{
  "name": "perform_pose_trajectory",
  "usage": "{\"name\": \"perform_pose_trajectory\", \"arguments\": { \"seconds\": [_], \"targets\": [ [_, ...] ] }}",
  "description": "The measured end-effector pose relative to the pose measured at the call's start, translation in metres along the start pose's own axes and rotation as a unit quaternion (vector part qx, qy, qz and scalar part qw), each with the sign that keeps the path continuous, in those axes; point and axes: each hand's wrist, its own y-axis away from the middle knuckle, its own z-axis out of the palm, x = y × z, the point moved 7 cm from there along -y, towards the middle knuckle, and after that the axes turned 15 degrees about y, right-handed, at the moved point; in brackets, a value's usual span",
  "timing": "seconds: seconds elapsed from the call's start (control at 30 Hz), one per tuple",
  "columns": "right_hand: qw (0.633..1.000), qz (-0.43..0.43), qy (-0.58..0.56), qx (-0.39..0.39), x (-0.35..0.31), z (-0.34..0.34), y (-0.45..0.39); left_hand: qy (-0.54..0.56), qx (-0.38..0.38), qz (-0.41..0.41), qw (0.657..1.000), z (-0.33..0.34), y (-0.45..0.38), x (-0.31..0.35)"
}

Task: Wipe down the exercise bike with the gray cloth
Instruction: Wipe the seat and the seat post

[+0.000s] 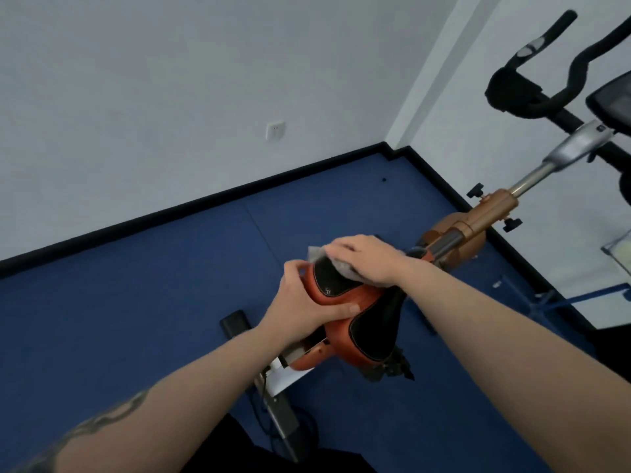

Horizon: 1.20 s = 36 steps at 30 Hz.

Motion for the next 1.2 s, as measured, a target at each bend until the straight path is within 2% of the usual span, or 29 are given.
{"name": "perform_pose_trajectory", "arguments": {
  "seconds": [0.07,0.13,0.17,0.23,0.3,0.4,0.47,0.53,0.6,0.7,0.77,0.87,0.9,0.97,1.03,1.07,1.13,1.2],
  "targets": [
    [0.993,0.104,0.063,-0.013,0.029,0.002,0.008,-0.049,-0.032,0.032,0.998,0.002,-0.004,0.011],
    [0.984,0.095,0.137,0.054,0.016,0.003,0.018,-0.096,-0.064,0.070,0.991,0.006,-0.010,0.026],
    [0.984,0.081,0.133,0.089,0.005,0.005,0.023,-0.100,-0.077,0.082,0.989,0.008,-0.014,0.030],
    [0.989,0.058,0.045,0.130,-0.003,0.003,0.039,-0.083,-0.106,0.092,0.987,0.012,-0.021,0.036],
    [0.991,0.065,0.023,0.117,0.018,-0.002,0.051,-0.104,-0.127,0.086,0.983,0.016,-0.024,0.037],
    [0.967,0.182,0.149,0.099,0.058,-0.007,0.055,-0.135,-0.117,0.076,0.981,0.018,-0.029,0.037],
    [0.950,0.227,0.185,0.106,0.051,-0.004,0.046,-0.141,-0.103,0.081,0.981,0.019,-0.034,0.040],
    [0.960,0.182,0.148,0.150,0.021,0.007,0.043,-0.139,-0.100,0.078,0.982,0.021,-0.042,0.047],
    [0.969,0.153,0.053,0.188,0.018,0.008,0.059,-0.159,-0.121,0.080,0.977,0.030,-0.050,0.056],
    [0.963,0.203,0.059,0.164,0.061,0.002,0.064,-0.278,-0.158,0.104,0.942,0.046,-0.054,0.060],
    [0.941,0.302,0.005,0.149,0.087,0.000,0.062,-0.314,-0.142,0.121,0.931,0.047,-0.054,0.059],
    [0.861,0.435,-0.132,0.227,0.076,0.014,0.070,-0.289,-0.130,0.130,0.939,0.042,-0.054,0.055],
    [0.846,0.454,-0.141,0.242,0.063,0.023,0.076,-0.280,-0.131,0.129,0.942,0.041,-0.055,0.055],
    [0.843,0.444,-0.154,0.263,0.044,0.036,0.087,-0.267,-0.123,0.128,0.947,0.039,-0.056,0.055],
    [0.839,0.439,-0.208,0.245,0.057,0.037,0.087,-0.268,-0.115,0.132,0.947,0.040,-0.058,0.056],
    [0.824,0.457,-0.246,0.227,0.069,0.036,0.084,-0.273,-0.116,0.132,0.946,0.041,-0.058,0.056],
    [0.768,0.507,-0.331,0.209,0.092,0.030,0.080,-0.274,-0.120,0.131,0.945,0.041,-0.056,0.055],
    [0.733,0.550,-0.350,0.196,0.090,0.027,0.078,-0.267,-0.119,0.132,0.947,0.040,-0.054,0.056]
  ]
}}
